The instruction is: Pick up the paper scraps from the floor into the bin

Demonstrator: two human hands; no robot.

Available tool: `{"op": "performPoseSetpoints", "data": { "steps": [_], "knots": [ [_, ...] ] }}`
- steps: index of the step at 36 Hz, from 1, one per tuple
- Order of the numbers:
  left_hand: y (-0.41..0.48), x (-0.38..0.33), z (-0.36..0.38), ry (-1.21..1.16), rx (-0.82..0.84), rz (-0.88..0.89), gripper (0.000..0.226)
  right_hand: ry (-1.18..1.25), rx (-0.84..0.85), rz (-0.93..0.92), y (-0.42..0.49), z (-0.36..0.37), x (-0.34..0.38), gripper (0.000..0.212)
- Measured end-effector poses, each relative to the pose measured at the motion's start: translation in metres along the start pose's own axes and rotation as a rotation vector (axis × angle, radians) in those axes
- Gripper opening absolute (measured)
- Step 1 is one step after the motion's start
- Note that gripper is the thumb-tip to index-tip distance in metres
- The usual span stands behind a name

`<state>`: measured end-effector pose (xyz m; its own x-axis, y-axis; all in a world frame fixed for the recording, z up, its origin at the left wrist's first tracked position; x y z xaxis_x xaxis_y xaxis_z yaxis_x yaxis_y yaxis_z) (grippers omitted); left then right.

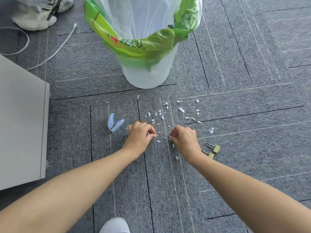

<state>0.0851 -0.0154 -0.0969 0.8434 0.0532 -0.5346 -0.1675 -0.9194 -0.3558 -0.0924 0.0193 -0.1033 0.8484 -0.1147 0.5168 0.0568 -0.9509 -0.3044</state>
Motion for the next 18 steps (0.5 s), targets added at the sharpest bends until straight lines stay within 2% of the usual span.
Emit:
{"op": "performPoseSetpoints", "data": {
  "steps": [11, 16, 18],
  "knots": [
    [-0.005, -0.004, -0.015, -0.050, -0.011, -0.042, 0.008, -0.161, -0.054, -0.089, -0.004, -0.004, 0.011, 0.010],
    [-0.009, -0.006, -0.028, -0.181, 0.014, -0.094, 0.010, -0.214, -0.001, -0.079, -0.005, -0.002, 0.015, 0.003],
    [-0.013, -0.008, -0.036, -0.236, 0.015, -0.114, 0.011, -0.206, 0.003, -0.052, -0.006, -0.003, 0.018, 0.006]
  ]
}}
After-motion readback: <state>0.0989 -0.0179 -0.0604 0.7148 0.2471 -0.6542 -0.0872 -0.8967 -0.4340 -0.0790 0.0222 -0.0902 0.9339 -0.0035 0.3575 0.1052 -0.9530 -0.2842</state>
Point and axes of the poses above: each hand's wrist, its own y-axis towards the middle knuckle, its own z-axis out of the palm, x = y × z, the point moved 5 cm from there along y, towards the middle knuckle, and after that the axes turned 8 degrees about -z, right-handed, at the moved point
